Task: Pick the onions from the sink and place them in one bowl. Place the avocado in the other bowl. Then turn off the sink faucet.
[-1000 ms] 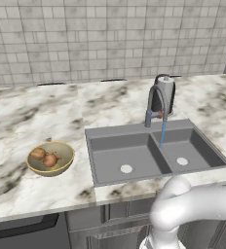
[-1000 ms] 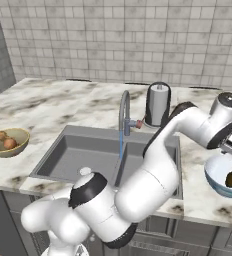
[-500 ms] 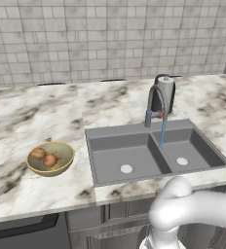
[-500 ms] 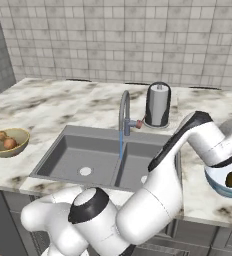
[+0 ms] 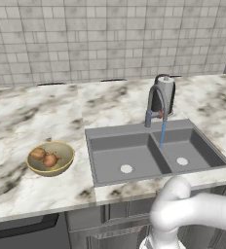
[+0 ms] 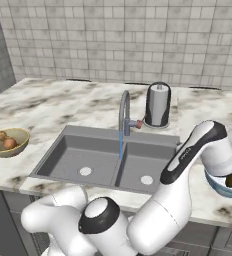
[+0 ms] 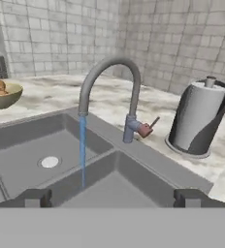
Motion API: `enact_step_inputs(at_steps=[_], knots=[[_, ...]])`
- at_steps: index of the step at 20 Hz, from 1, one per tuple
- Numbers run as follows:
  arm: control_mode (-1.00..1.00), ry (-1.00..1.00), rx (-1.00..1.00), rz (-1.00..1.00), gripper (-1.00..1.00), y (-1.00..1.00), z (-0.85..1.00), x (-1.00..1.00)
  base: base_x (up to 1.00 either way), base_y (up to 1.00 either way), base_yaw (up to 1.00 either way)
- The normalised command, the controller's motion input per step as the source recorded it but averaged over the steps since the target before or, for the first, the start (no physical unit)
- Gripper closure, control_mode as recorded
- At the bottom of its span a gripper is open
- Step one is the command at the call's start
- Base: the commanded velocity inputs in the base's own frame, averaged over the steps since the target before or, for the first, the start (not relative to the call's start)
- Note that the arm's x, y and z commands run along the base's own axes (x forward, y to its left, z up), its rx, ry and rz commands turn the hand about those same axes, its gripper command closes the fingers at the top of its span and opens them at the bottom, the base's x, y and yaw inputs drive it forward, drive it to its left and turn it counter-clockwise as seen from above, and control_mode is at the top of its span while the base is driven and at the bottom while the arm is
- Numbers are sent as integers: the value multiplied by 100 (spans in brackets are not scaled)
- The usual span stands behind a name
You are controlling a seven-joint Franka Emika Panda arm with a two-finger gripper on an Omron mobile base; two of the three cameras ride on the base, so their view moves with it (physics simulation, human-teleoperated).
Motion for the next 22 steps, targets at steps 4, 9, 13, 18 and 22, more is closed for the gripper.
enact_step_inputs(at_steps=[4,9,13,18,22], knots=[[-100,-53,-44,30,-100,74,0,-1,0,0,0],[-100,-29,-34,2,-100,71,-4,-2,0,0,0],[-100,-1,-3,-6,-100,28,-3,12,0,0,0],[-100,4,1,-12,-100,30,0,1,0,0,0],[-100,9,4,-11,-100,38,0,5,0,0,0]])
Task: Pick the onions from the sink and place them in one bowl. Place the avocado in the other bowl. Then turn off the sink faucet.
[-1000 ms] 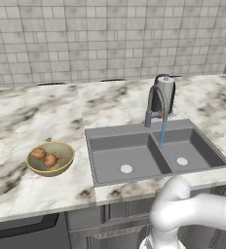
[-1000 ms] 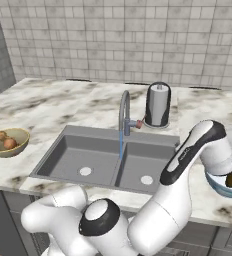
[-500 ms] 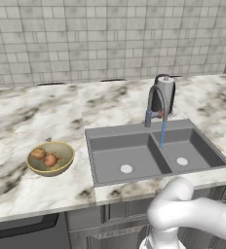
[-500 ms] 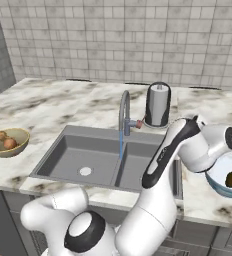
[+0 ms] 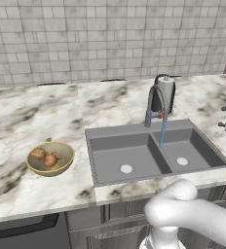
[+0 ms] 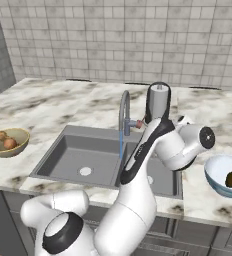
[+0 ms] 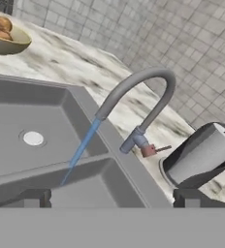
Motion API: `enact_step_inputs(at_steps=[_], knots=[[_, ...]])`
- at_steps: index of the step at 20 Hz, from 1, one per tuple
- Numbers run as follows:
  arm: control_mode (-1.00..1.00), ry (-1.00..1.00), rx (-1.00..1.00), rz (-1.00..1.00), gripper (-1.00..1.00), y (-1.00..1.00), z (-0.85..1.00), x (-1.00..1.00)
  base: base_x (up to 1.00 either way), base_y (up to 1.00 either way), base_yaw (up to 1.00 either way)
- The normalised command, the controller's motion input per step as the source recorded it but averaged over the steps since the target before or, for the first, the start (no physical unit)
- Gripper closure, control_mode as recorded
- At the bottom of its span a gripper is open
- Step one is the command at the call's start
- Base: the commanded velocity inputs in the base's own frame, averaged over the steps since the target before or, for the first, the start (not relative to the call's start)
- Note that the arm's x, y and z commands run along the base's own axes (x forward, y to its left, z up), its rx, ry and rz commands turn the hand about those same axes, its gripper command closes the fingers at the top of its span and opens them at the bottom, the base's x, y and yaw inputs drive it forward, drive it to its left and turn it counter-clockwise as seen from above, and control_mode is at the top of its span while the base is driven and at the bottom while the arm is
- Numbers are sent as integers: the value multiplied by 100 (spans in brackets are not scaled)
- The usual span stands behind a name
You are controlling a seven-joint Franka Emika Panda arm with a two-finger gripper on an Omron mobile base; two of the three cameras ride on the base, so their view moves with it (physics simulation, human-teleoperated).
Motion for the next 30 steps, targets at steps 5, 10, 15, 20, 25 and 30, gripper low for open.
enact_step_inputs(at_steps=[5,10,15,20,25,30], knots=[[-100,13,10,-6,-100,26,0,9,0,0,0],[-100,11,14,0,-100,7,-8,35,0,0,0],[-100,8,15,0,-100,1,-14,35,0,0,0],[-100,4,12,0,-100,2,-8,30,0,0,0],[-100,-2,3,-1,-100,0,0,33,0,0,0],[-100,-5,2,-7,-100,4,-13,18,0,0,0]])
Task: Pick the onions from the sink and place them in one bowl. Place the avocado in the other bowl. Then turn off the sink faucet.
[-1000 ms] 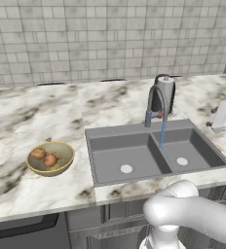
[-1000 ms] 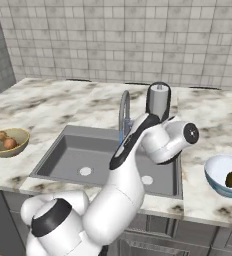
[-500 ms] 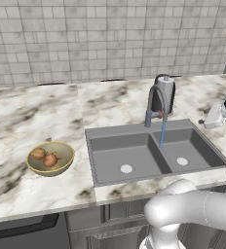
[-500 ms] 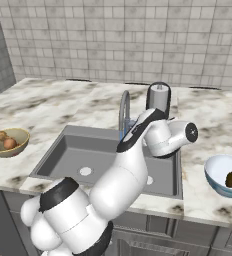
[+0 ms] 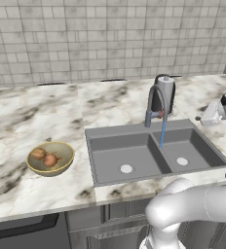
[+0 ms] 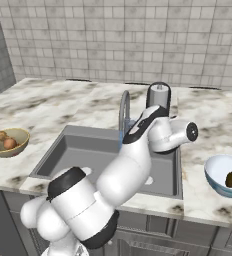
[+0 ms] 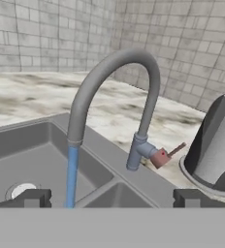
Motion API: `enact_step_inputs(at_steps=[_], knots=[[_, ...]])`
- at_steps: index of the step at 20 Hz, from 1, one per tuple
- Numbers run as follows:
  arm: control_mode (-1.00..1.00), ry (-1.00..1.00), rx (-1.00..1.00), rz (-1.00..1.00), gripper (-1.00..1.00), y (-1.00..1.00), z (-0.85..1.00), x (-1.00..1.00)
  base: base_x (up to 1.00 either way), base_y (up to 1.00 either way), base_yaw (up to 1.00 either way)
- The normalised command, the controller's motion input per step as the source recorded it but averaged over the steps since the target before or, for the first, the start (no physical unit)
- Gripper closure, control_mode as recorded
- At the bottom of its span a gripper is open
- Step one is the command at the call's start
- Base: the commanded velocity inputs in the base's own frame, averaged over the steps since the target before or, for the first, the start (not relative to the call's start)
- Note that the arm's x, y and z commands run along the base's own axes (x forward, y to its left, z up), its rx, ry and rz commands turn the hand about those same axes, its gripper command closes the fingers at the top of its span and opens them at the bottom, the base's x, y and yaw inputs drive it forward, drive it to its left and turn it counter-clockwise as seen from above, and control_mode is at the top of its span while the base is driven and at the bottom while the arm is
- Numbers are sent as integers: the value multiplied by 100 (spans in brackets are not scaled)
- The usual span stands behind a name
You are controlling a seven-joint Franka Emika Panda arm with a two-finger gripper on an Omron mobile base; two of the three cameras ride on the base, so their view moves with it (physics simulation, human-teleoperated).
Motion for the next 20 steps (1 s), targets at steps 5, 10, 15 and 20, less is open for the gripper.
enact_step_inputs(at_steps=[5,10,15,20], knots=[[-100,-5,1,-8,-100,19,-14,9,0,0,0],[-100,-1,1,-10,-100,26,-11,3,0,0,0],[-100,0,1,-10,-100,24,-6,3,0,0,0],[-100,0,0,-11,-100,8,-5,11,0,0,0]])
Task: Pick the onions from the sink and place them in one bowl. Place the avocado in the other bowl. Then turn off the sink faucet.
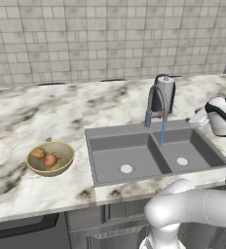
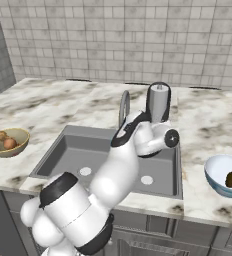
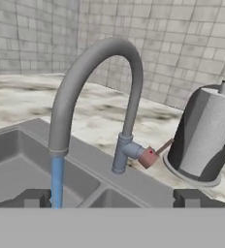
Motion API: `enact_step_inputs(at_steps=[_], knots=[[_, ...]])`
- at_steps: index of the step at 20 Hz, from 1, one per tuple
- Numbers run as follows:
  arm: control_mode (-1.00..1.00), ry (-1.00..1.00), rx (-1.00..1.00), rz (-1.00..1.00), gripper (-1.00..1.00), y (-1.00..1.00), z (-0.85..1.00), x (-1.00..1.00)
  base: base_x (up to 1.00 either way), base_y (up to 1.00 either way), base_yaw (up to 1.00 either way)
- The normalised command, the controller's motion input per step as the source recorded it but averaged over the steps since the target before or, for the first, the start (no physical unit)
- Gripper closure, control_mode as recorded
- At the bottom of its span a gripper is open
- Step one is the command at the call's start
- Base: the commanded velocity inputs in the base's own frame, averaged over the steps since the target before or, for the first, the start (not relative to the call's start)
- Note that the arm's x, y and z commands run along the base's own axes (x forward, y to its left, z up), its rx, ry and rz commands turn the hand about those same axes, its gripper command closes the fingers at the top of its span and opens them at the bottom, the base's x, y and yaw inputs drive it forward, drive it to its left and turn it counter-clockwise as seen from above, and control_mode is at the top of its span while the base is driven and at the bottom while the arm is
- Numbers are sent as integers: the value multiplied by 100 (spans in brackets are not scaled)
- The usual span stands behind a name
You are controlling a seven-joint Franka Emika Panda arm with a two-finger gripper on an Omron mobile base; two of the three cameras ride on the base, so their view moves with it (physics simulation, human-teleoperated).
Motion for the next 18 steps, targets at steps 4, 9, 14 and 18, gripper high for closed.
enact_step_inputs(at_steps=[4,9,14,18], knots=[[-100,0,0,-12,-100,0,-4,25,0,0,0],[-100,-3,1,-2,-100,-22,0,17,0,0,0],[-100,-1,3,0,-100,-34,-1,16,0,0,0],[-100,0,0,0,-100,-8,-1,20,0,0,0]])
